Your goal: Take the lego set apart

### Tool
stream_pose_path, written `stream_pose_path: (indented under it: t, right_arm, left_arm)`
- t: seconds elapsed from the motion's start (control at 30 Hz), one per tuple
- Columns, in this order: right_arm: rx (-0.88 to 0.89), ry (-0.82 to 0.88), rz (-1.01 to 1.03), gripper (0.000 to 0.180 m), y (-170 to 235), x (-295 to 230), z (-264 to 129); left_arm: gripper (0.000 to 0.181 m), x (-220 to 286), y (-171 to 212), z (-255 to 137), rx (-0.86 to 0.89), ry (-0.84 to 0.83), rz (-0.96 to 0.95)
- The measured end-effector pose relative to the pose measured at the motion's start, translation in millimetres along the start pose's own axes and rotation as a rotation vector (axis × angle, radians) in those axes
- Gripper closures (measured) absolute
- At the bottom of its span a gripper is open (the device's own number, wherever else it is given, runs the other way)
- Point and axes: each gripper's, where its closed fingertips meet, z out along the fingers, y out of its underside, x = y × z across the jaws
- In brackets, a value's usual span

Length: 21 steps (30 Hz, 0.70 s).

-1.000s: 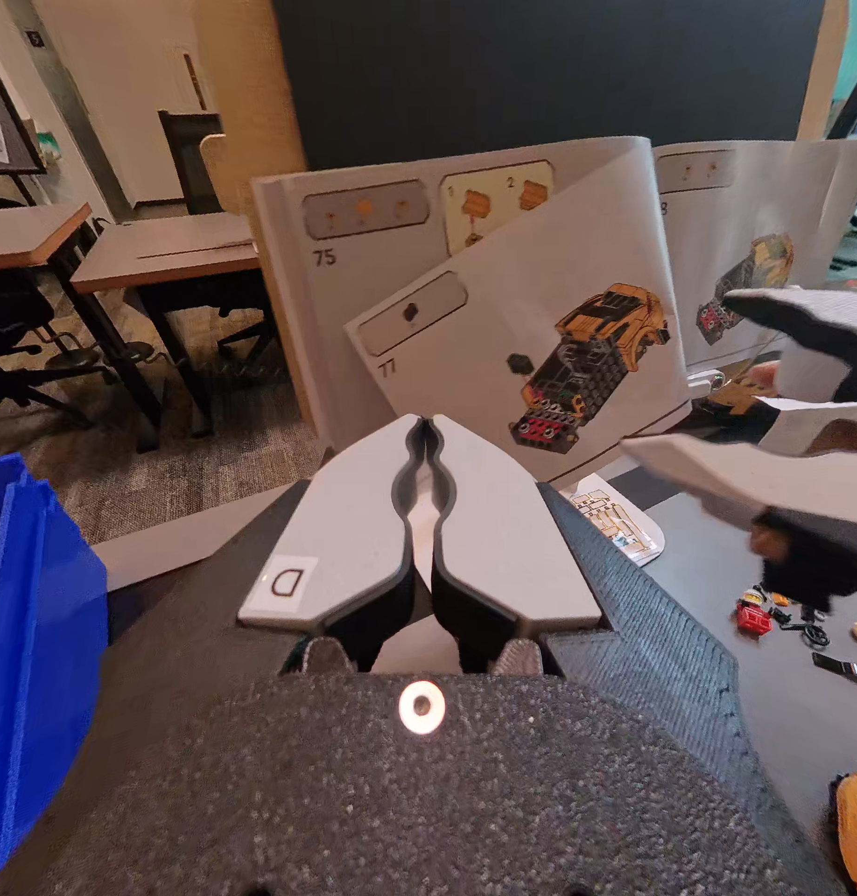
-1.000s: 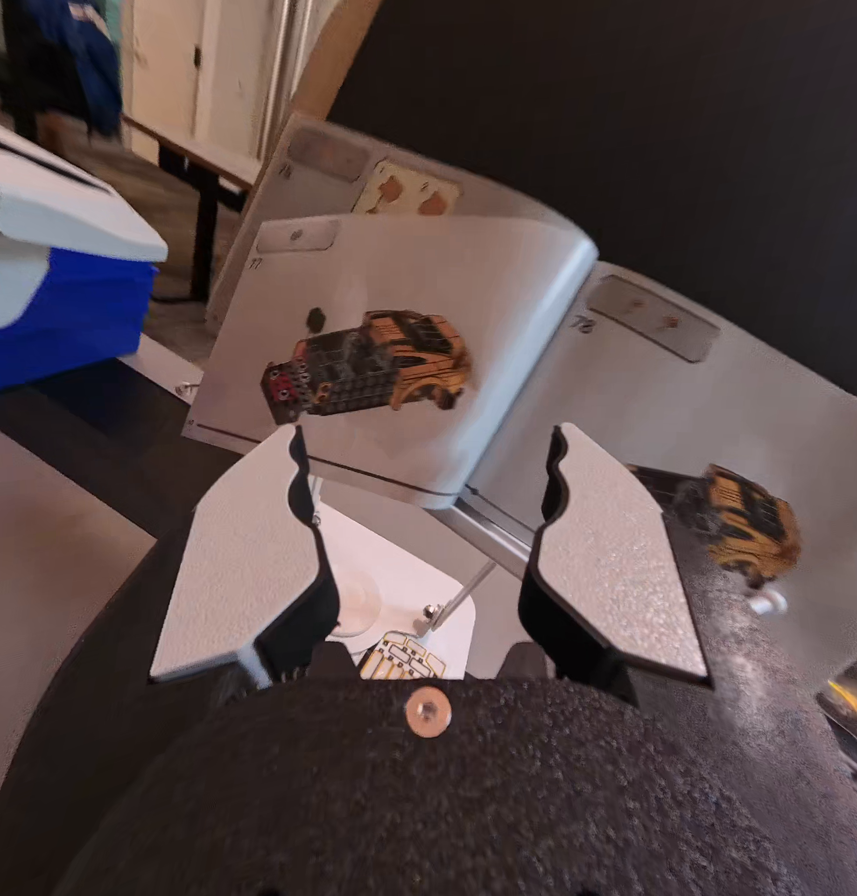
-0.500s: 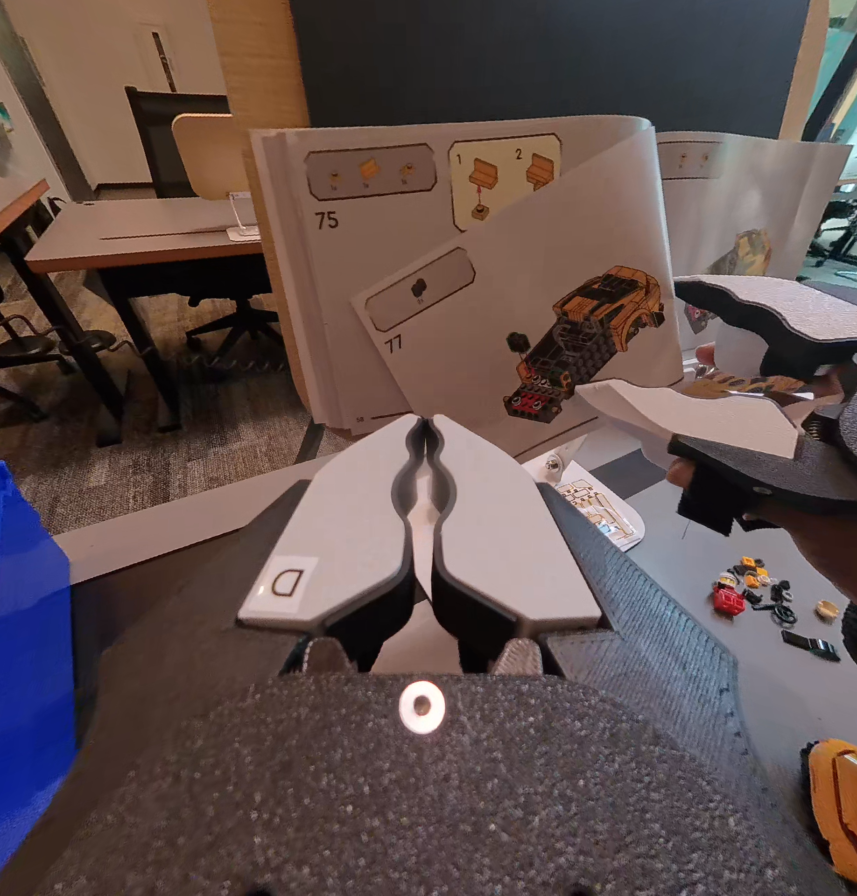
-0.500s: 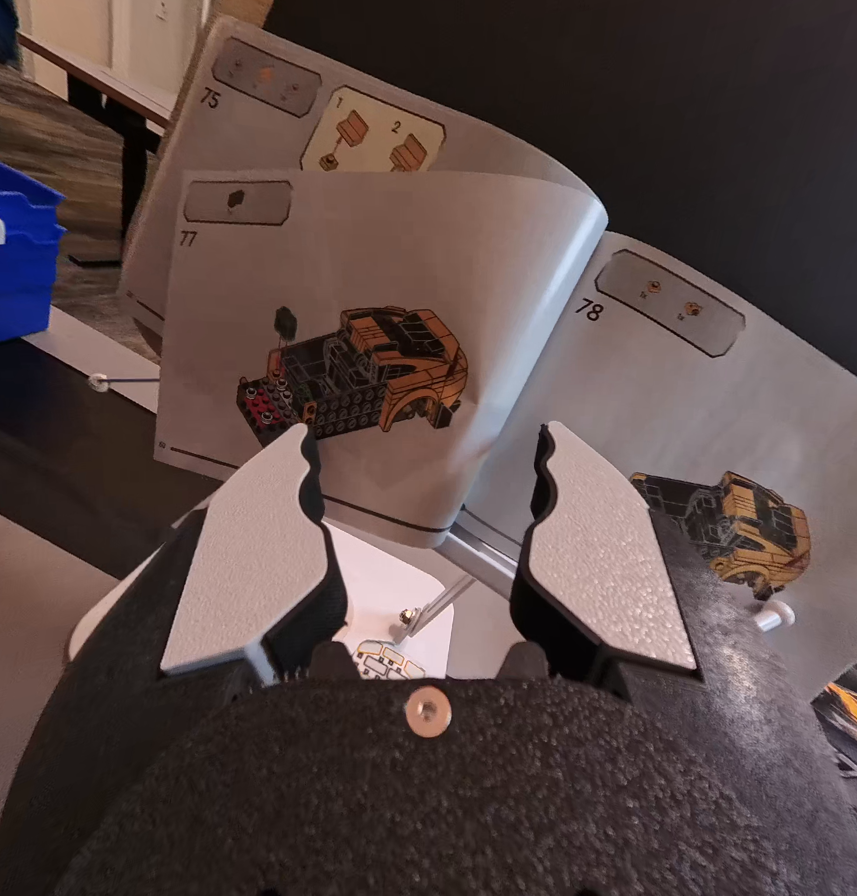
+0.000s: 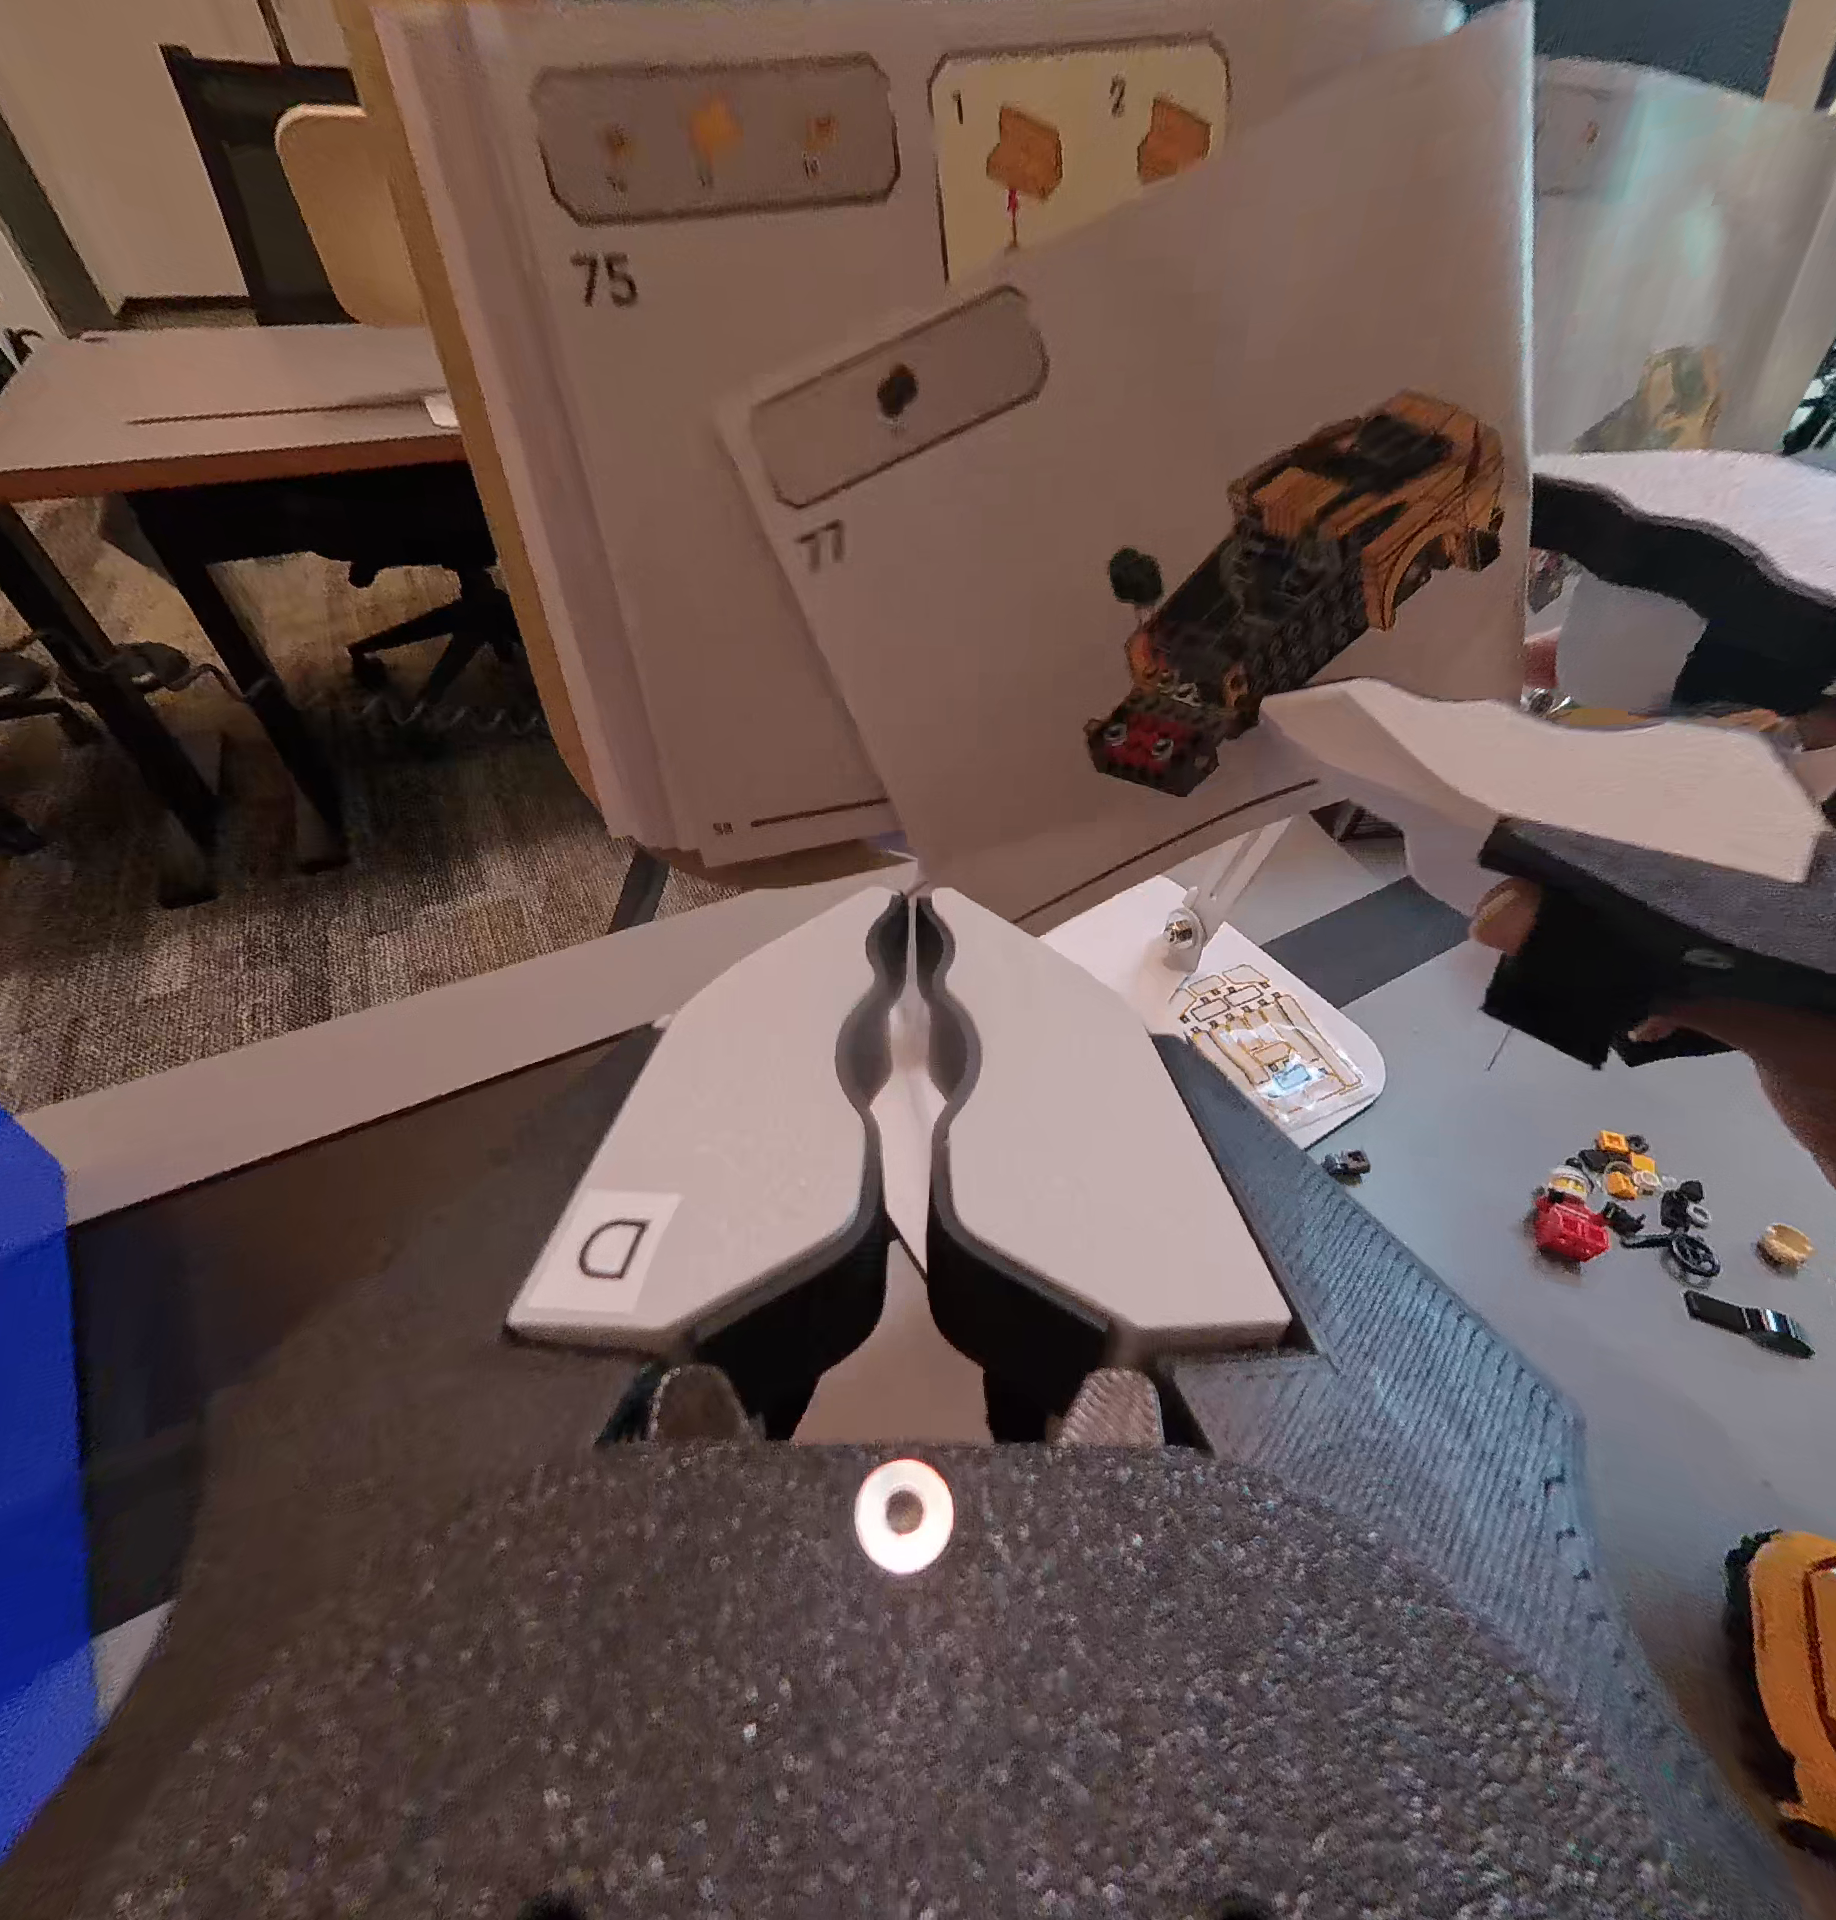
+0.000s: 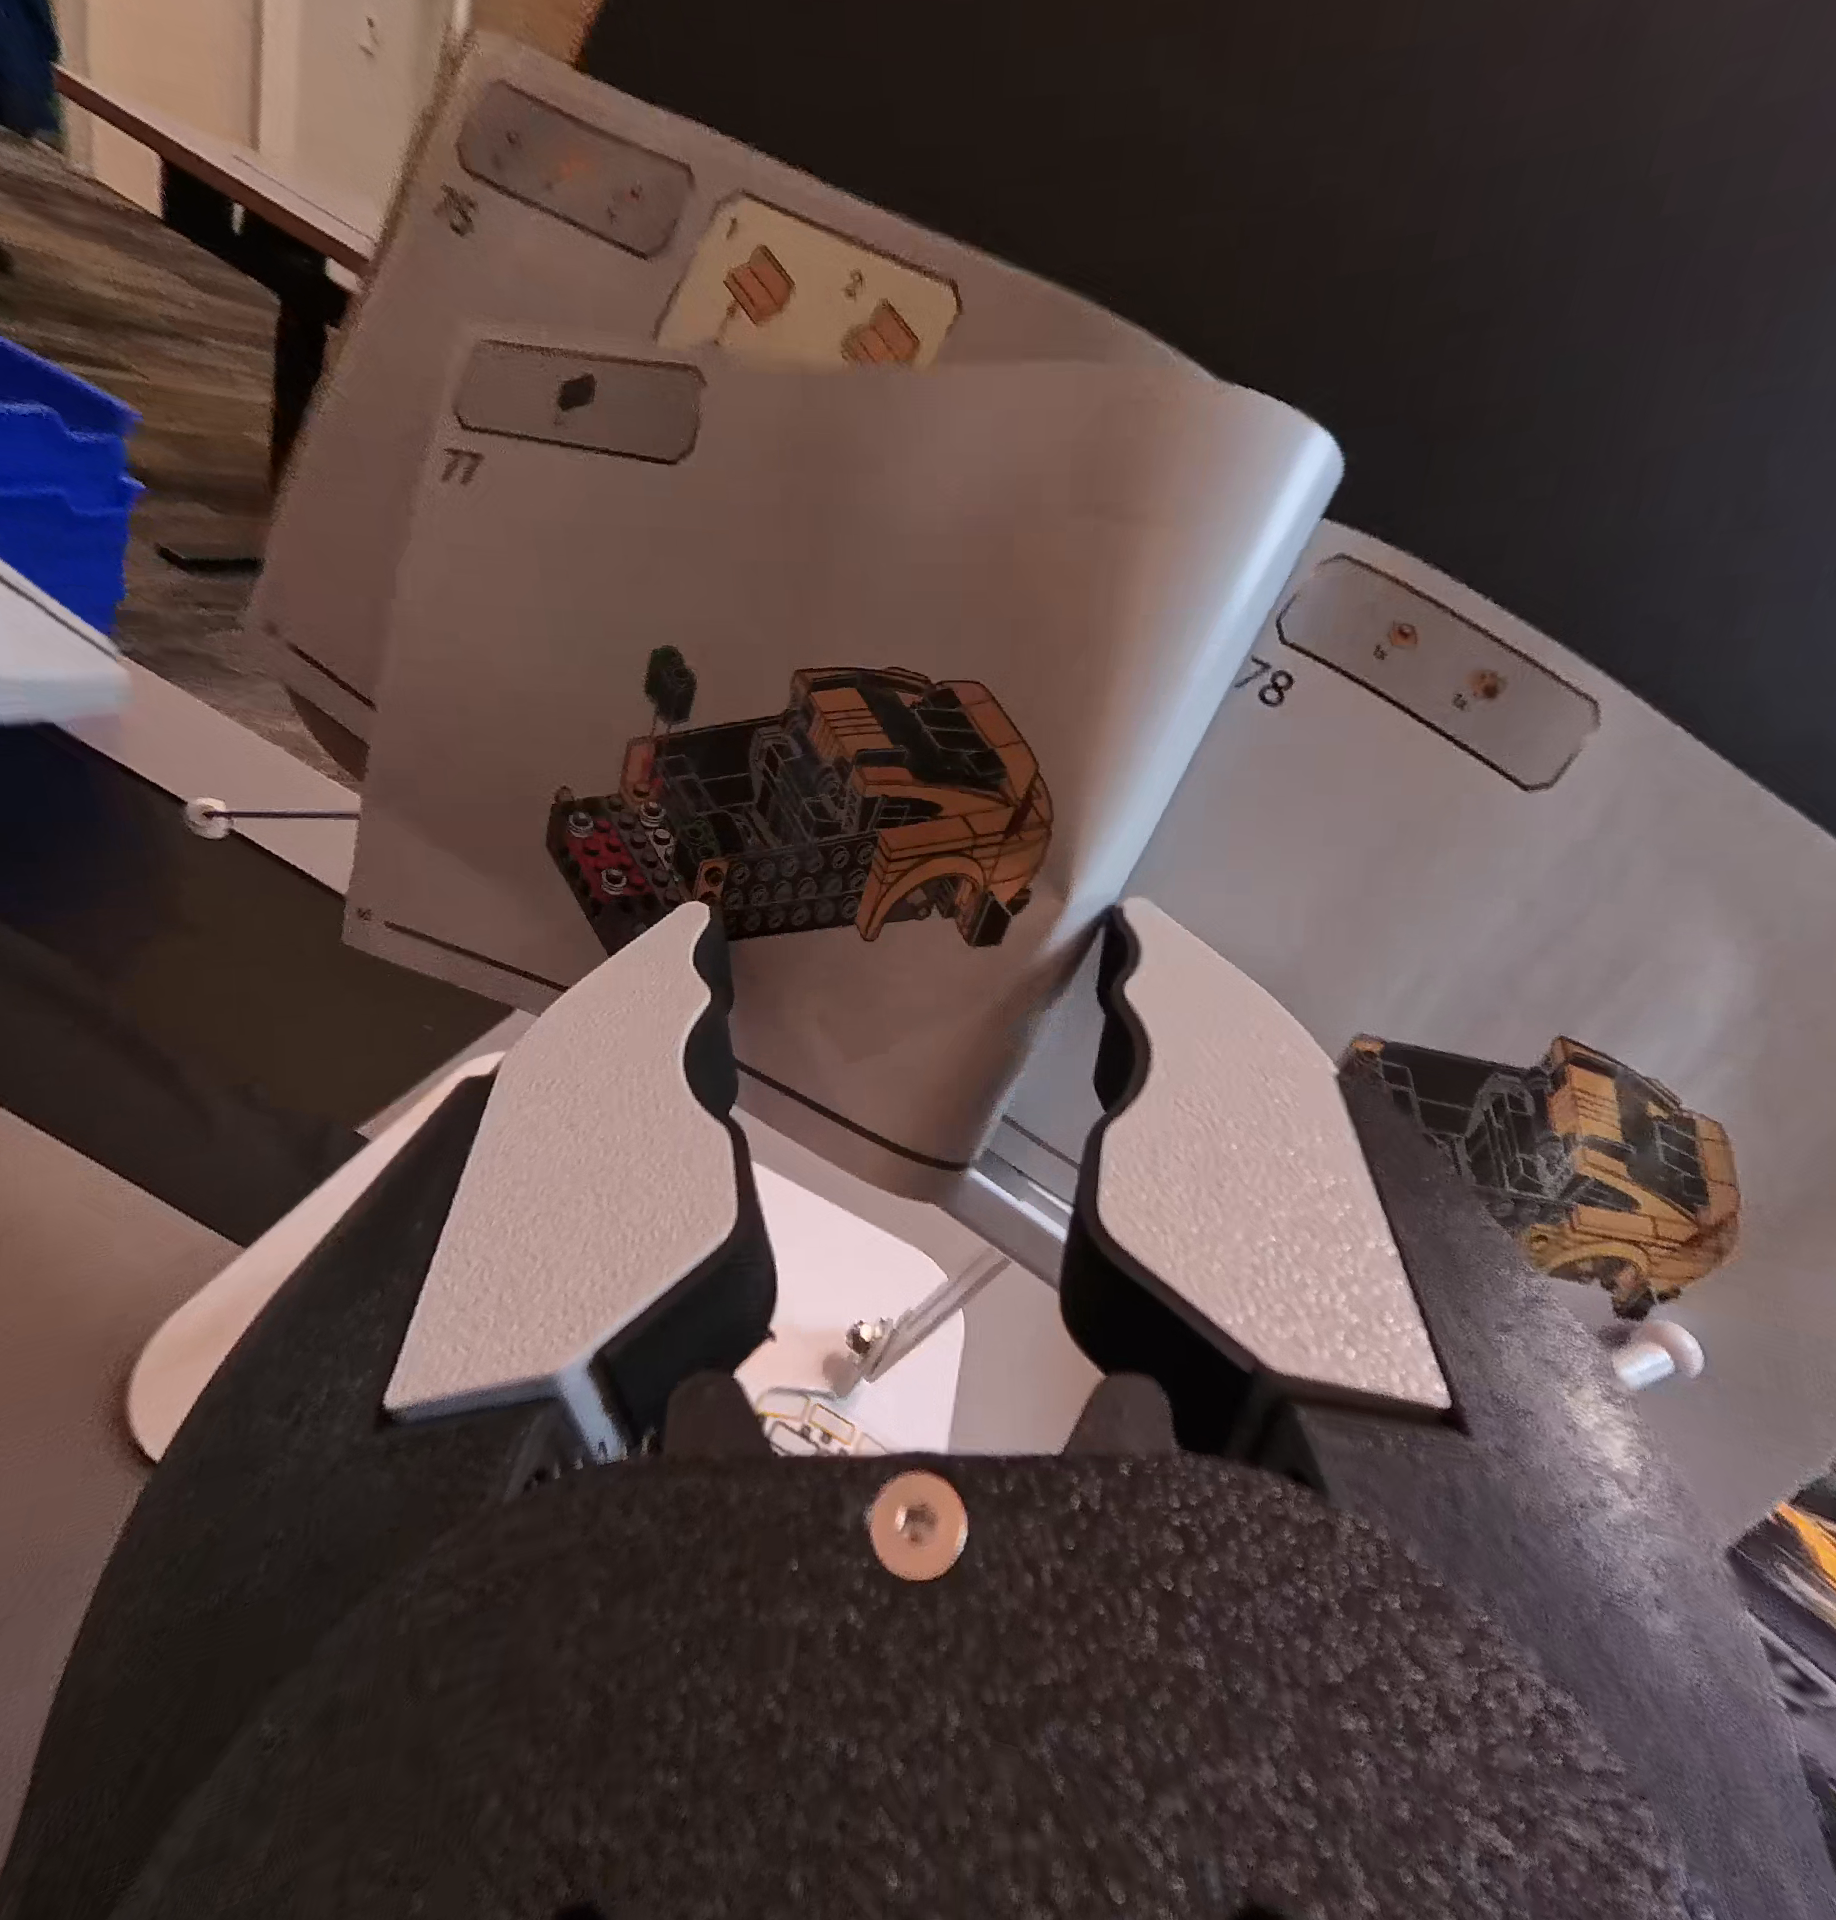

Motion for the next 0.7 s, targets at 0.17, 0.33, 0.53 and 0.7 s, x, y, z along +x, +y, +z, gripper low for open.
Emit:
stream_pose_path:
  t: [0.17, 0.33, 0.53, 0.7]
  right_arm:
    - [0.076, -0.139, 0.005, 0.128, -17, -26, -2]
    - [0.03, -0.215, -0.036, 0.13, -13, -37, 9]
    - [-0.032, -0.264, -0.126, 0.132, -11, -45, 14]
    - [-0.003, -0.288, -0.085, 0.132, -16, -45, 4]
  left_arm:
    - [0.179, 5, 12, 8, -0.028, 0.026, -0.008]
    - [0.179, 13, 20, 17, -0.044, 0.051, 0.012]
    - [0.179, 17, 30, 25, -0.064, 0.056, 0.017]
    - [0.18, 19, 22, 22, -0.03, 0.053, 0.028]
